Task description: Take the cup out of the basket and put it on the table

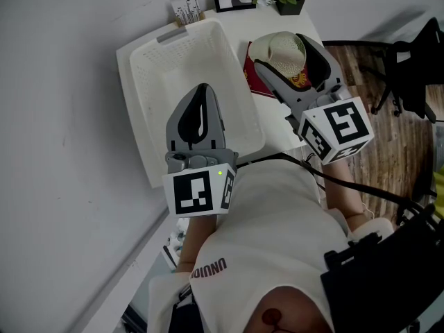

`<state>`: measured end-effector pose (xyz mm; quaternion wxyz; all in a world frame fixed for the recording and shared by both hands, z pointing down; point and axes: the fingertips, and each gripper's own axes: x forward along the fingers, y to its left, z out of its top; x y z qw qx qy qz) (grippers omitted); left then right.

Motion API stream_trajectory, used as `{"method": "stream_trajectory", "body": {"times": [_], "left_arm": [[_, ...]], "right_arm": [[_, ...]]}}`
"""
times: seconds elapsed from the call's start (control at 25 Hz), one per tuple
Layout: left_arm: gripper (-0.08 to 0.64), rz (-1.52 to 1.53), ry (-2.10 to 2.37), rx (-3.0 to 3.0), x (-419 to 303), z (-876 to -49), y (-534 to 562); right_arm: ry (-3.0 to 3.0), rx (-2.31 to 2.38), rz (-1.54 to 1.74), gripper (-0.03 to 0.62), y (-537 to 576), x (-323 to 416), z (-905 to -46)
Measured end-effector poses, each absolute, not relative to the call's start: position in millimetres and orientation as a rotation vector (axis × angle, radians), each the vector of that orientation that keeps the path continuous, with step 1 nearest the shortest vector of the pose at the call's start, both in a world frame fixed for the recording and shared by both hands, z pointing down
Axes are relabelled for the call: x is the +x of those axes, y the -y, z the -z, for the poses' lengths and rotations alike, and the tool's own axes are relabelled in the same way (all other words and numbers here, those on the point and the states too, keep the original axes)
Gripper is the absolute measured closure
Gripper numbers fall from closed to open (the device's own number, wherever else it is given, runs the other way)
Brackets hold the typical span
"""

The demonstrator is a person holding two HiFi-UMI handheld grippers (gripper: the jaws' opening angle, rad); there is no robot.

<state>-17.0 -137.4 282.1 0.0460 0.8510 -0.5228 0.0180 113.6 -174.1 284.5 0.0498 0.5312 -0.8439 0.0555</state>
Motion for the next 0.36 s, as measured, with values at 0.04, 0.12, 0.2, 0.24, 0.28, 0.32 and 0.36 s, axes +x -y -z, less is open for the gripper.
{"method": "stream_trajectory", "body": {"times": [0.04, 0.12, 0.2, 0.24, 0.28, 0.32, 0.36], "left_arm": [[0.545, -0.056, 1.596, 2.598, -16.7, -282.1, 137.6], [0.545, -0.056, 1.596, 2.598, -16.5, -281.5, 138.0], [0.545, -0.055, 1.599, 2.598, -17.1, -281.2, 137.9], [0.545, -0.054, 1.599, 2.598, -17.5, -281.3, 137.7], [0.545, -0.053, 1.600, 2.598, -17.8, -281.5, 137.4], [0.545, -0.053, 1.600, 2.597, -18.1, -281.8, 137.2], [0.545, -0.053, 1.601, 2.597, -18.4, -282.0, 136.9]], "right_arm": [[2.569, 1.620, -0.172, 0.192, 174.3, 113.9, -284.5], [2.573, 1.617, -0.172, 0.192, 174.8, 113.4, -283.8], [2.581, 1.610, -0.168, 0.192, 174.7, 111.8, -282.9], [2.581, 1.611, -0.170, 0.192, 174.4, 111.5, -283.1], [2.581, 1.612, -0.171, 0.192, 174.0, 111.2, -283.4], [2.581, 1.612, -0.172, 0.192, 173.6, 110.9, -283.7], [2.582, 1.612, -0.173, 0.192, 173.2, 110.5, -283.9]]}}
